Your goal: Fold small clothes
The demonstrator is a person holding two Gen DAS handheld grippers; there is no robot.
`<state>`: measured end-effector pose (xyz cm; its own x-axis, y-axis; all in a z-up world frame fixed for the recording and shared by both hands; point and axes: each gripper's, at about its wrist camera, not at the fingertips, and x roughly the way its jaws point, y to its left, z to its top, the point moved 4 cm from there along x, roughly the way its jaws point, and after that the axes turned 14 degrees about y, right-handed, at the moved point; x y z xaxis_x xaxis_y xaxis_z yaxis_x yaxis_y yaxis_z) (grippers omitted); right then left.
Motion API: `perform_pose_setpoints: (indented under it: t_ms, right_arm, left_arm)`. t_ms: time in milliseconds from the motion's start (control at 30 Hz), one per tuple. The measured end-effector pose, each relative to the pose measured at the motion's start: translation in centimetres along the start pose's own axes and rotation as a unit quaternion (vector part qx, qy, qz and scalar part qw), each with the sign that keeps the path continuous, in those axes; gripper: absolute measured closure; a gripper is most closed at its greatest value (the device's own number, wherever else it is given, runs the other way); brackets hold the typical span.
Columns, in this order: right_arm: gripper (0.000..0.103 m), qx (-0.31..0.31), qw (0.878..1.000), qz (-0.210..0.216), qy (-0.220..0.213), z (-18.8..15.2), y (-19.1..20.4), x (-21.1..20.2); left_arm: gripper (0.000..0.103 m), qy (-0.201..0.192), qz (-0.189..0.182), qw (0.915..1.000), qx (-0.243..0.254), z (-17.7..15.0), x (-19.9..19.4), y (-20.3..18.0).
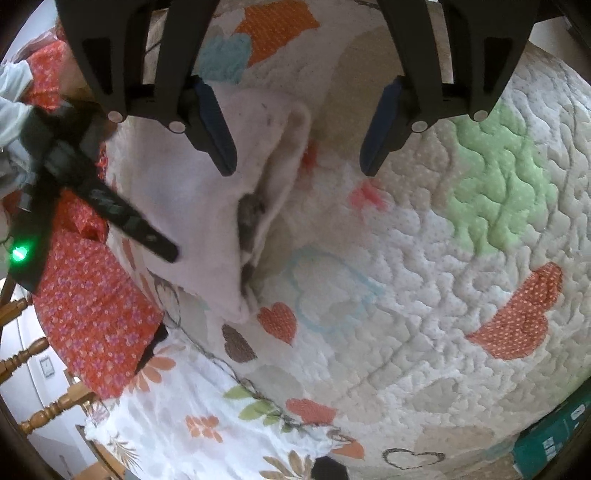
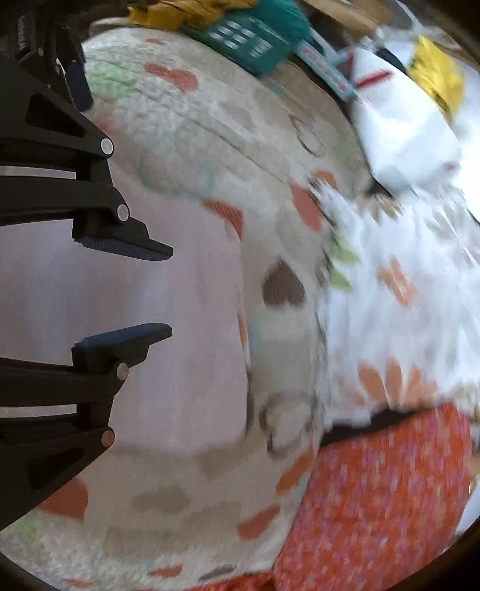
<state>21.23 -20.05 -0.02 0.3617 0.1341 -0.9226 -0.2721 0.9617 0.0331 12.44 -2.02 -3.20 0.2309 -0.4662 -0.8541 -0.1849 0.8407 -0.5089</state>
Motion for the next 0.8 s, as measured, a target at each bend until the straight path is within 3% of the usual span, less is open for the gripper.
perform_pose_setpoints:
  t_ms: [133,300,500,567,633,700,733,800]
  right_arm:
    - [0.065,0.018,0.999,-0.02,0.036,1.5,-0.2,4.5]
    - [0.064,0.068,0.997,0.029,0.003,0.9,-1.8,1.3]
    - [0.063,0.044,0.998,0.028,-0.035,-6.1,-2.6,-4.6]
    - [0.063,0.046,0.998,0.027,-0.034,-9.0,-3.3,-4.9]
    - [0.064,0.053,0.998,0.017,-0.008,-11.1,-4.6,-3.5]
    - [0.063,0.071,0.997,-0.015,0.02,-12.6,-6.7,-1.7]
    - [0.048,0.085,0.996,-0.008,0.026,-12.9,-7.7,-1.4]
    - [0.042,0.126,0.992,0.027,0.018,-13.5,-9.1,-2.2]
  left_arm:
    - [0.035,0.0,0.005,0.9999,-0.013,0.3,-0.1,0.8]
    - [0.034,-0.001,0.002,0.9998,-0.018,0.6,-0.6,1.1]
    - [0.033,0.005,0.015,0.9999,0.006,0.0,0.1,-0.1]
    - [0.033,0.007,0.039,0.9988,0.029,-0.4,0.8,-0.9]
    - [0.033,0.013,0.086,0.9949,0.051,-0.7,2.0,-1.4]
    - [0.033,0.02,0.118,0.9913,0.053,-0.7,2.9,-1.1]
    - [0.033,0.021,0.118,0.9914,0.053,-0.7,3.1,-0.9]
    - [0.033,0.016,0.113,0.9922,0.05,-0.7,2.9,-0.8]
